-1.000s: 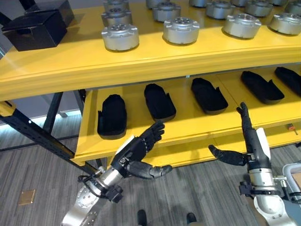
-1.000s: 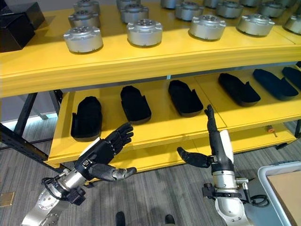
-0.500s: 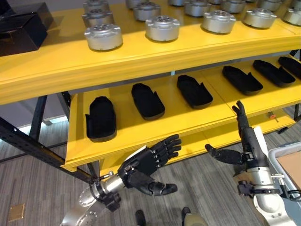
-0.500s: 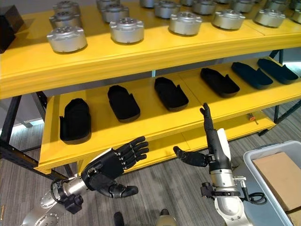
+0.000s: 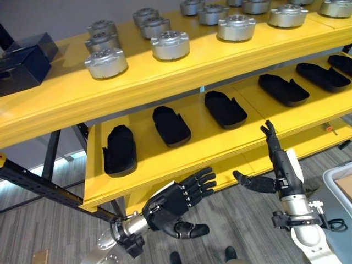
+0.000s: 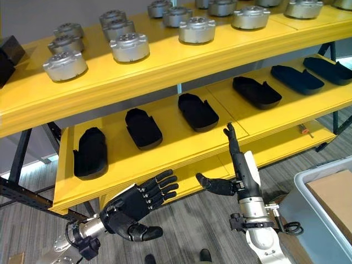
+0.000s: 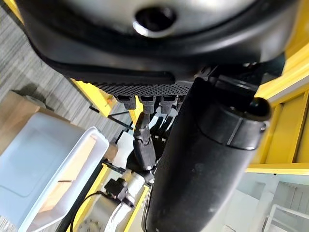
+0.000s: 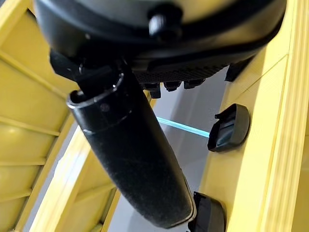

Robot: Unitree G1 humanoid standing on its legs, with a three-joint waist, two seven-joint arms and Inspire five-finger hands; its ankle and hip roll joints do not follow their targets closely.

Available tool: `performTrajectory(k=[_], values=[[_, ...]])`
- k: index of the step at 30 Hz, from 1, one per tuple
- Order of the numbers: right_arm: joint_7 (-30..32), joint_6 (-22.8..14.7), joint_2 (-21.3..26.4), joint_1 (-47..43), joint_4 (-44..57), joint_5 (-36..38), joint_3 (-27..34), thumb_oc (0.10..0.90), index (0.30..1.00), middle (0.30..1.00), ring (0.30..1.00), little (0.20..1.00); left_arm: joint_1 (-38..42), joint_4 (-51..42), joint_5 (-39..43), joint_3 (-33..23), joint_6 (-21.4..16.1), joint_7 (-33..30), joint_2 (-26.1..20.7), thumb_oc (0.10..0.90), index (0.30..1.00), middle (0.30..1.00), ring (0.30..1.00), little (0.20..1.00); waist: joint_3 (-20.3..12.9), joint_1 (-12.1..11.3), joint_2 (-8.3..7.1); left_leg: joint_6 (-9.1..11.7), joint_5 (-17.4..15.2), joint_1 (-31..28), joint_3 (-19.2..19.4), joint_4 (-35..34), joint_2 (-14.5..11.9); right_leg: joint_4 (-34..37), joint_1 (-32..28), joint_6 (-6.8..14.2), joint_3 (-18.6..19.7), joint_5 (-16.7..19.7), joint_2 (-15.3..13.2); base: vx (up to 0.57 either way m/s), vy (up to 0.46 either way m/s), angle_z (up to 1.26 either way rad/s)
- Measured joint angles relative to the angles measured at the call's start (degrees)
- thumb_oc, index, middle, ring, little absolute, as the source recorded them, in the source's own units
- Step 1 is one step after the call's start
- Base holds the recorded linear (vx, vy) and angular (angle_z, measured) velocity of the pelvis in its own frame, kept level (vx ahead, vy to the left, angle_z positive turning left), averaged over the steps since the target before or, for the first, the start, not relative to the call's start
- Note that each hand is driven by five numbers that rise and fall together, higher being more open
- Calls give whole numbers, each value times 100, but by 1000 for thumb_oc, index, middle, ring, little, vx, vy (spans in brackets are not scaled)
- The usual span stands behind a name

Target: Move parts from the plastic box to the shelf.

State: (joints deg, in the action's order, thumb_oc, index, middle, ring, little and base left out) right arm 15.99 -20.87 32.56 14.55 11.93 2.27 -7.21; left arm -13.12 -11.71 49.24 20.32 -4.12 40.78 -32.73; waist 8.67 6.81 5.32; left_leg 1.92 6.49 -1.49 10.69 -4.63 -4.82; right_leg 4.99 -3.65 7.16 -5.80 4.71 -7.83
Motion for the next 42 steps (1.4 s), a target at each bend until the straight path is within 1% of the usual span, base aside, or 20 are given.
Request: performTrajectory(k=[4, 5, 6, 8, 10, 11, 14, 16, 19, 21, 25, 29, 32, 33, 34, 35, 36, 39, 41, 42], values=[[-378, -10, 127, -8, -36, 191, -2, 900, 1000, 1000, 1000, 1000, 201, -11, -4, 4, -10, -103, -30, 900, 1000, 1000, 1000, 1000, 32, 12, -71, -15, -145, 33, 65, 169, -22, -66, 106, -58, 257, -40, -83, -11, 229, -23], [-530, -25, 164, -8, -44, 359, 22, 900, 1000, 1000, 1000, 1000, 355, 18, -4, -8, -12, -167, -41, 900, 1000, 1000, 1000, 1000, 117, 33, -216, 71, -241, 87, 78, 338, -27, -17, 102, -169, 353, 22, -165, -4, 339, -26], [-621, -29, 157, -33, -50, 460, 46, 900, 1000, 1000, 1000, 1000, 496, 71, -1, -22, -26, -178, -56, 900, 1000, 1000, 1000, 1000, 191, 27, -337, -93, -509, 238, 78, 792, -40, -11, 83, -199, 357, 64, -273, -2, 350, -31], [-792, -79, 134, -11, -49, 596, 146, 900, 1000, 1000, 1000, 1000, 693, 153, 0, -25, -26, -175, -100, 900, 1000, 1000, 1000, 1000, 265, 150, -511, -20, -885, 417, 32, 1485, -411, -17, 59, -148, 336, 67, -489, 4, 384, -21], [-831, -138, 201, -19, -49, 706, 289, 900, 1000, 1000, 1000, 1000, 756, 204, 1, -25, -39, -172, 1, 900, 1000, 1000, 1000, 1000, 240, 320, -383, -24, -871, 242, 27, 1124, -579, -40, 45, 55, 367, 23, -642, 5, 512, -4], [-859, -142, 126, -26, -67, 707, 358, 900, 1000, 1000, 1000, 1000, 754, 223, 0, -29, -61, -160, 22, 900, 1000, 1000, 1000, 1000, 234, 342, -300, 379, -722, 99, 70, 904, -531, -45, 16, 228, 355, 58, -742, 3, 533, -3], [-994, -132, -72, 78, 59, 742, 192, 900, 1000, 1000, 1000, 1000, 592, 268, -4, -31, -84, -199, -18, 900, 1000, 1000, 1000, 1000, 228, 319, -538, 175, -601, -141, 169, 453, 121, -154, -28, 276, 118, 247, -1319, -7, 322, 11], [-1208, -118, -118, 65, 98, 733, -63, 900, 1000, 1000, 1000, 1000, 482, 266, -8, -28, -86, -198, -167, 900, 1000, 1000, 1000, 1000, 213, 140, -556, 92, -425, -290, 137, 188, 279, -280, -10, 221, -172, 409, -1409, -31, 324, 19], [-1464, -19, -251, 21, 222, 748, -287, 900, 1000, 1000, 1000, 1000, 416, 254, -9, -35, -109, -189, -428, 900, 1000, 1000, 1000, 1000, 206, -116, -588, 1, -373, -313, -91, 101, 380, -423, -52, 224, -353, 556, -1504, -50, 308, 40], [-1648, 137, -237, -6, 349, 800, -301, 900, 1000, 1000, 1000, 1000, 293, 247, -9, -86, -116, -142, -524, 900, 1000, 1000, 1000, 1000, 202, -295, -602, -5, -370, -289, -161, 102, 401, -427, -91, 376, -434, 675, -1529, -64, 259, 33], [-1903, 247, -228, -196, 390, 923, -321, 900, 1000, 1000, 1000, 1000, 114, 251, -10, -176, -130, -112, -677, 900, 1000, 1000, 1000, 1000, 200, -455, -688, -6, -369, -235, -195, 115, 404, -427, -102, 370, -609, 733, -1530, -92, 210, 6], [-2077, 436, -21, -505, 343, 994, -581, 900, 1000, 1000, 1000, 1000, 53, 263, -16, -231, -164, 139, -703, 900, 1000, 1000, 1000, 1000, 206, -561, -789, -39, -471, -297, -71, 43, 369, -567, -76, 368, -1231, 747, -1534, -47, 76, -8], [-2156, 503, 25, -547, 336, 1036, -677, 900, 1000, 1000, 1000, 1000, 67, 251, -87, -246, -160, 214, -700, 900, 1000, 1000, 1000, 1000, 206, -525, -802, -122, -409, -299, -163, 39, 270, -920, 40, 415, -1311, 593, -1433, 3, 11, 14], [-2174, 499, 67, -434, 343, 1041, -680, 900, 1000, 1000, 1000, 1000, 100, 182, -114, -254, -159, 248, -760, 900, 1000, 1000, 1000, 1000, 212, -424, -766, -169, -336, -218, -340, 6, 38, -1322, 110, 453, -961, -371, -917, 37, -29, 54], [-2178, 486, 110, -401, 353, 1037, -698, 900, 1000, 1000, 1000, 1000, 101, 121, -108, -269, -173, 255, -838, 900, 1000, 1000, 1000, 1000, 202, -447, -833, -108, -231, -188, -380, 10, -58, -1281, 113, 321, -771, -633, -480, 40, -36, 46], [-2178, 473, 157, -391, 357, 1037, -706, 900, 1000, 1000, 1000, 1000, 98, 85, -113, -260, -172, 260, -910, 900, 1000, 1000, 1000, 1000, 146, -529, -945, -45, -189, -126, -360, 11, -28, -1005, 71, -83, -725, -782, -272, 54, -28, 9], [-2150, 451, 227, -423, 317, 1029, -691, 900, 1000, 1000, 1000, 1000, 112, 109, -139, -215, -138, 245, -867, 900, 1000, 1000, 1000, 1000, 146, -523, -929, 33, -117, -57, -386, 11, -84, -860, -2, -51, -702, -669, -180, 31, -14, 14], [-1825, 365, 397, -177, 296, 975, -415, 900, 1000, 1000, 1000, 1000, 419, 92, -247, 31, -41, 210, -842, 900, 1000, 1000, 1000, 1000, 182, -182, -711, -246, 22, 145, -816, 6, 0, -900, -76, -192, -148, -882, 80, 37, -50, 87], [-1877, 322, 502, -153, 307, 975, -272, 900, 1000, 1000, 1000, 1000, 440, 86, -234, 34, -40, 211, -763, 900, 1000, 1000, 1000, 1000, 115, -177, -325, -204, 44, 128, -797, 24, -2, -712, -148, -146, -83, -842, 103, 132, -157, 13], [-1933, 283, 491, -154, 318, 1044, -267, 900, 1000, 1000, 1000, 1000, 430, 87, -234, 29, -40, 198, -714, 900, 1000, 1000, 1000, 1000, 103, -137, -258, -201, 46, 121, -793, 20, -1, -603, -206, -107, -85, -805, 106, 97, -123, 0]])
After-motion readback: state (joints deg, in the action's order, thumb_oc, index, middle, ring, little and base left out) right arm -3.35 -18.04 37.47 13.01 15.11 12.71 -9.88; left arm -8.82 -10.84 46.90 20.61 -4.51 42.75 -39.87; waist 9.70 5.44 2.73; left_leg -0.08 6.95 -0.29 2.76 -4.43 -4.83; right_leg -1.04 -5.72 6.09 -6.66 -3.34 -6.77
